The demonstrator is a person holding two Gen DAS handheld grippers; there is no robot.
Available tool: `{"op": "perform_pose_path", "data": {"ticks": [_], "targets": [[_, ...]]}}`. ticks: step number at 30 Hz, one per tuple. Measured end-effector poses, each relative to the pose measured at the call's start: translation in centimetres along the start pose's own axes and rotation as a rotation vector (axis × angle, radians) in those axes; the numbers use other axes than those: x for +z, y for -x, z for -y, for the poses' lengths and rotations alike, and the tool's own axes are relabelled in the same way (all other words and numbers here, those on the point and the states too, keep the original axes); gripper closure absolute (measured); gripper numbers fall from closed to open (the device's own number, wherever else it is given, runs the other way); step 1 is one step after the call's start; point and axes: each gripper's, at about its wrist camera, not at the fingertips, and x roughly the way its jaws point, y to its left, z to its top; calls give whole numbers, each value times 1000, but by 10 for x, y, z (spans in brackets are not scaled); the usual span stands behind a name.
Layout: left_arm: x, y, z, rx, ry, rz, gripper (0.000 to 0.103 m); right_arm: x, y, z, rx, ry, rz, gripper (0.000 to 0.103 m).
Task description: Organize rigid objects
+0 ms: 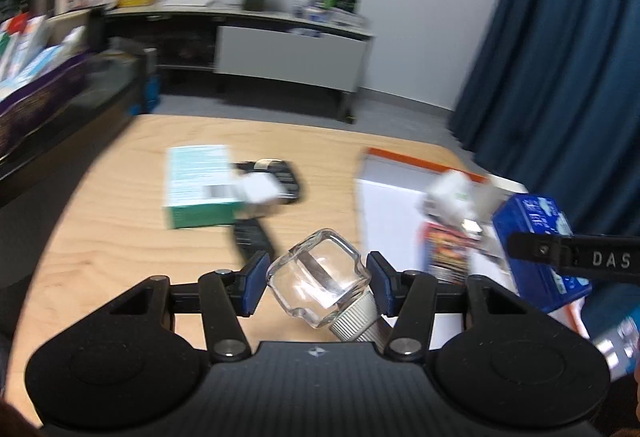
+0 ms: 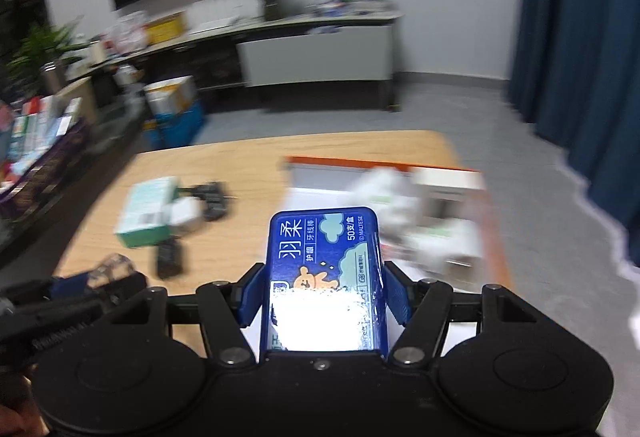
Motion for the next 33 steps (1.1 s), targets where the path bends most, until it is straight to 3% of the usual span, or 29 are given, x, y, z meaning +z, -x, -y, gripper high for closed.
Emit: {"op": "perform_pose_path", "data": {"ticks": [6, 10, 23, 33], "targets": [[-3, -10, 60, -120, -112, -31, 49, -22, 34, 58, -102, -111, 7, 29], [-10, -12, 85, -151, -156, -32, 49, -38, 38, 73, -102, -155, -5, 29], [-30, -8, 93, -98, -190, -83, 49, -54, 34, 73, -54, -164, -22, 29], [-31, -5, 90, -66, -176, -79, 49, -57, 33, 69, -58, -156, -29, 29]]}}
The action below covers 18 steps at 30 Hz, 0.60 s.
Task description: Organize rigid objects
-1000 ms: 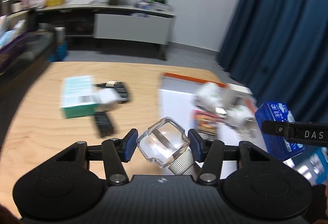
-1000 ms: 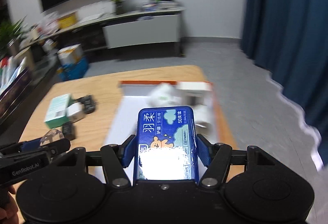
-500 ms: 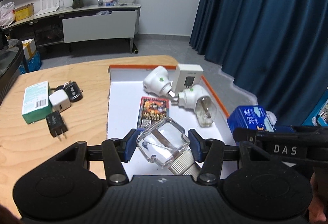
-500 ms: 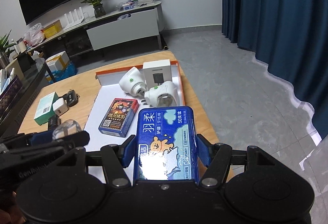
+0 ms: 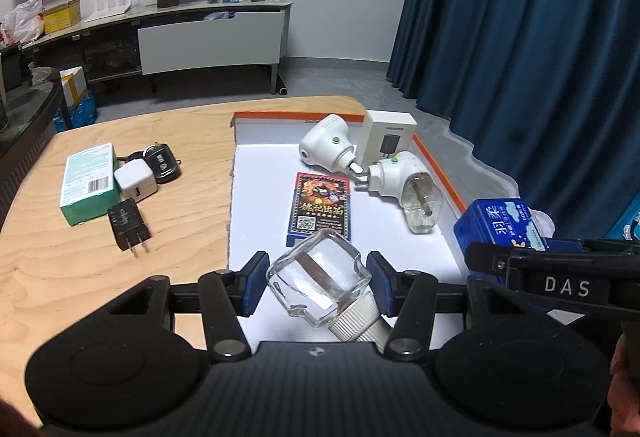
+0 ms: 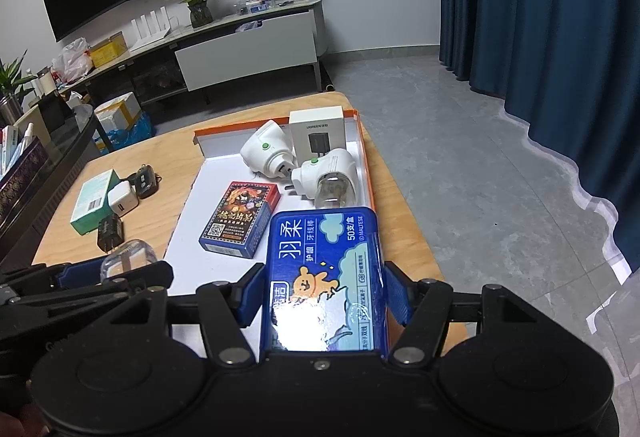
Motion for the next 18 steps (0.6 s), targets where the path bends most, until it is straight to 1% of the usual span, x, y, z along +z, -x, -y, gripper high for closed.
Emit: {"op": "perform_pose_path", "data": {"ticks": [10, 18], "targets": [[-1, 0, -5, 37, 13, -7, 49, 1, -2, -2, -3, 4, -3, 29], [-2, 0, -7, 42, 24, -10, 49, 1, -4, -2, -5, 5, -5, 29]]}}
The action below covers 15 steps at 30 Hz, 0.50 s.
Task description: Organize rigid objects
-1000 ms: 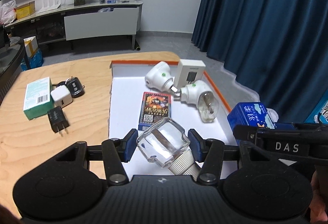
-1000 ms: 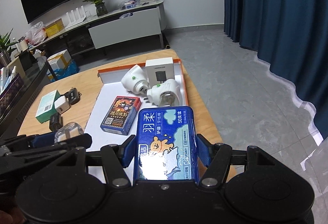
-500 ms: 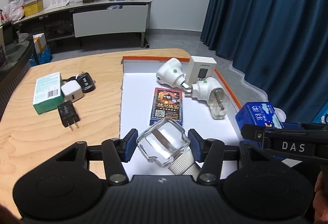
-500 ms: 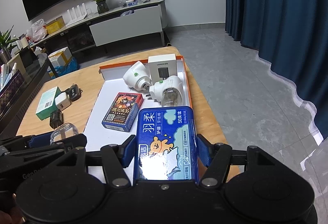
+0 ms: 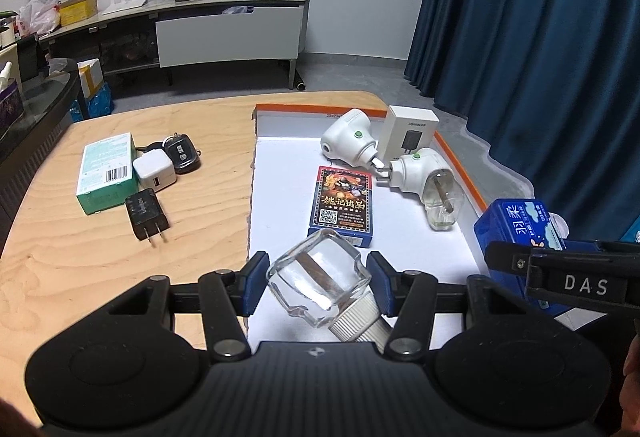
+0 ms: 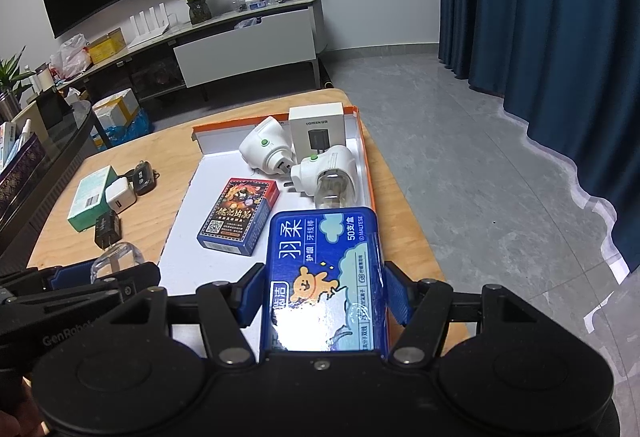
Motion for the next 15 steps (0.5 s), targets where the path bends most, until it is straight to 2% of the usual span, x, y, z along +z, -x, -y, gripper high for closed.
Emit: {"op": "perform_pose_path", "data": {"ticks": [15], "targets": [[0, -1, -3, -8, 12, -2, 49, 0, -2, -2, 6, 9, -9, 29]]}}
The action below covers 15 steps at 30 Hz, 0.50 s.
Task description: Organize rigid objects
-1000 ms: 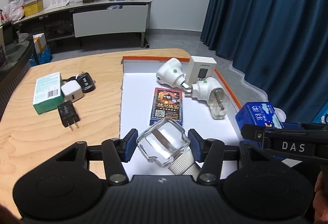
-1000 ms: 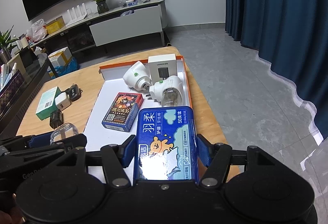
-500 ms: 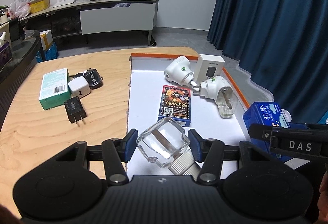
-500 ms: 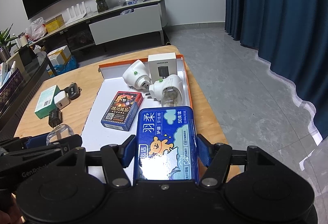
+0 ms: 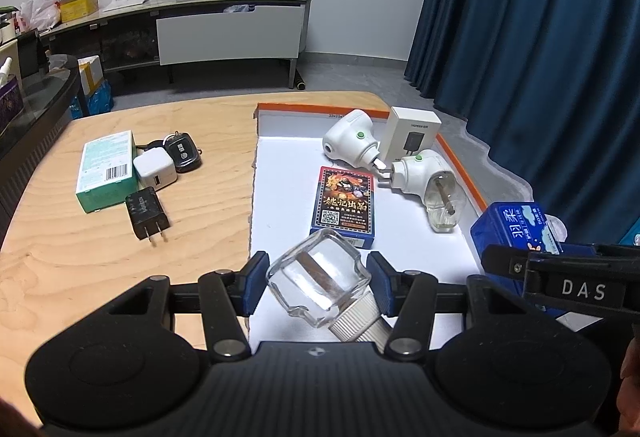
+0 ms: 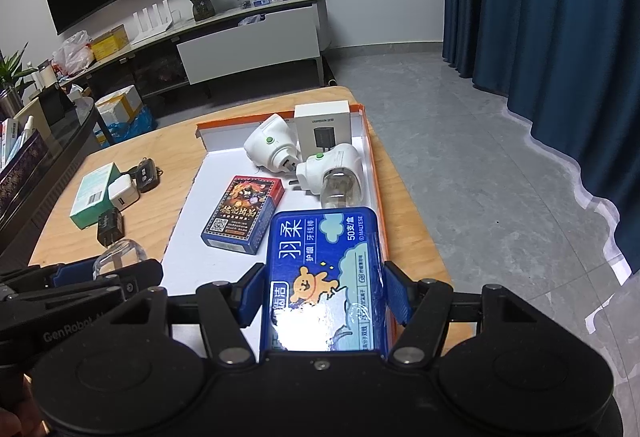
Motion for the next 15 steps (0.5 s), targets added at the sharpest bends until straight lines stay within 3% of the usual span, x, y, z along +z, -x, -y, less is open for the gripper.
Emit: {"op": "perform_pose_path", "data": {"ticks": [15], "targets": [[0, -1, 0, 0, -1, -7, 49, 0, -1, -1, 1, 3, -4, 29]]}}
